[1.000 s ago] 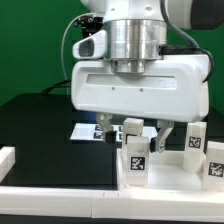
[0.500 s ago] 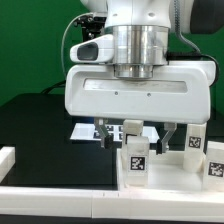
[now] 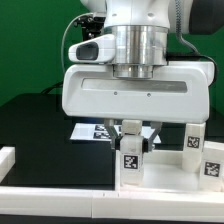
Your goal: Assemble square table
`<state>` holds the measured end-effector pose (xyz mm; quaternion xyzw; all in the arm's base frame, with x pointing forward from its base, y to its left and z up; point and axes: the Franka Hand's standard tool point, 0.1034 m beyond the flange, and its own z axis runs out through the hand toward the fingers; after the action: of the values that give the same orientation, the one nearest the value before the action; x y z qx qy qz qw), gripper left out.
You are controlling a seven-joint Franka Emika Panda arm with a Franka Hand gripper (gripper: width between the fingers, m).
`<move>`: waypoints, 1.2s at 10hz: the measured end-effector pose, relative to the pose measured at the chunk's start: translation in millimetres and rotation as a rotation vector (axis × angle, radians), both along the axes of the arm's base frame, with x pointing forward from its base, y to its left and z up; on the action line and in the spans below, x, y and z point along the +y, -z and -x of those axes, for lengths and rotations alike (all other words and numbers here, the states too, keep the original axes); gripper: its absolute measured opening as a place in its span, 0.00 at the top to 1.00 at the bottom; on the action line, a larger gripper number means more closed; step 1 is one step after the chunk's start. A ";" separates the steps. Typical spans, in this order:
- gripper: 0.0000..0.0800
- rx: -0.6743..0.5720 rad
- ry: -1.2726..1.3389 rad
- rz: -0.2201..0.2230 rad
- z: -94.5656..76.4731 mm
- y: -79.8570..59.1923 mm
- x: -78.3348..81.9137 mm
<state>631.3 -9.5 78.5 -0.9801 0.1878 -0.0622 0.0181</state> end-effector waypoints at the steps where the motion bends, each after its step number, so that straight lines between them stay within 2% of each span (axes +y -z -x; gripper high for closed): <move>1: 0.64 0.001 0.060 -0.008 0.0 0.1 0.0; 3: 0.64 0.004 0.219 -0.027 0.1 0.8 -0.1; 5: 0.64 0.025 0.445 -0.028 -3.4 0.1 9.4; 6: 0.64 0.032 0.568 -0.044 -4.0 0.7 8.5; 7: 0.64 0.033 0.767 -0.078 -3.4 1.8 8.2; 9: 0.64 0.009 1.158 -0.116 -2.3 1.7 14.7; 12: 0.64 -0.024 1.408 -0.160 -1.1 1.2 14.9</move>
Offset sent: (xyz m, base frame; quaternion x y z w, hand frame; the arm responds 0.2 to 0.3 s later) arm 0.0065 -0.0227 -0.0018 -0.0841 0.0450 0.2011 0.9749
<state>632.4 5.4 77.3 -0.6205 0.7808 -0.0559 0.0478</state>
